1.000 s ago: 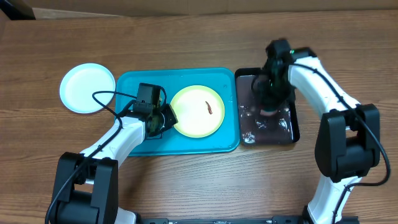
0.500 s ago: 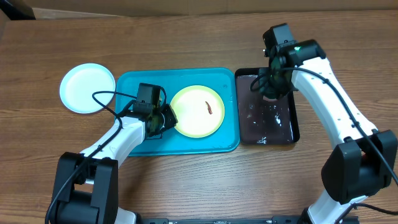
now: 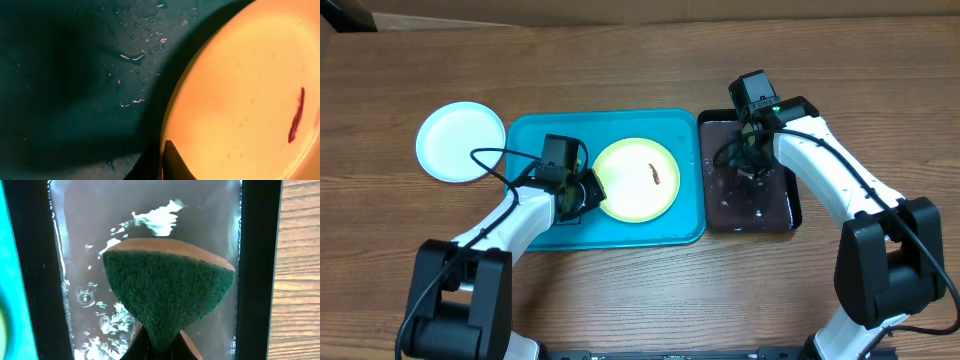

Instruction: Clean dirty plates on tray and stack at the side

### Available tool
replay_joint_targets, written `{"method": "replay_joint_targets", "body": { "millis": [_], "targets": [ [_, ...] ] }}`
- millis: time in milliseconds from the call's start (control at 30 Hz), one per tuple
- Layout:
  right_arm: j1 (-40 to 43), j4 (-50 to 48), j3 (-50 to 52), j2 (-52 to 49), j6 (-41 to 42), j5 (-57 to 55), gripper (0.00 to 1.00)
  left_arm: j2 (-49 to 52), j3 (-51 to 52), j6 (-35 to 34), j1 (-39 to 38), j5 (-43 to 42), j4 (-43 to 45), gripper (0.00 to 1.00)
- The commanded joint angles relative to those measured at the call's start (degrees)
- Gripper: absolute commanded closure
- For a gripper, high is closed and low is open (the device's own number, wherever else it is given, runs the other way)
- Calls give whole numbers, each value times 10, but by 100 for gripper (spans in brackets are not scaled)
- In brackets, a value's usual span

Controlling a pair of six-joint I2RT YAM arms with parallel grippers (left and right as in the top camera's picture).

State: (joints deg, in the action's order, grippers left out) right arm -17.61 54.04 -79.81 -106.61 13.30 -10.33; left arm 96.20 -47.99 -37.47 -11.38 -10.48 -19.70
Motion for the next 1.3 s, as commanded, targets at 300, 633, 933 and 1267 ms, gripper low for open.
{"method": "replay_joint_targets", "body": {
  "millis": [300, 633, 933, 1267],
  "targets": [
    [-12, 31, -33, 25, 5, -49, 96, 10, -1, -5, 2, -1, 1, 68],
    [-14, 38, -31, 25, 4, -51, 96, 8, -1, -9, 9, -31, 2, 67],
    [-14, 37, -31, 25, 2, -51, 96, -5, -1, -9, 9, -22, -7, 74],
    [-14, 37, -31, 25, 2, -51, 96, -22, -1, -8, 7, -5, -15, 76]
  ]
}}
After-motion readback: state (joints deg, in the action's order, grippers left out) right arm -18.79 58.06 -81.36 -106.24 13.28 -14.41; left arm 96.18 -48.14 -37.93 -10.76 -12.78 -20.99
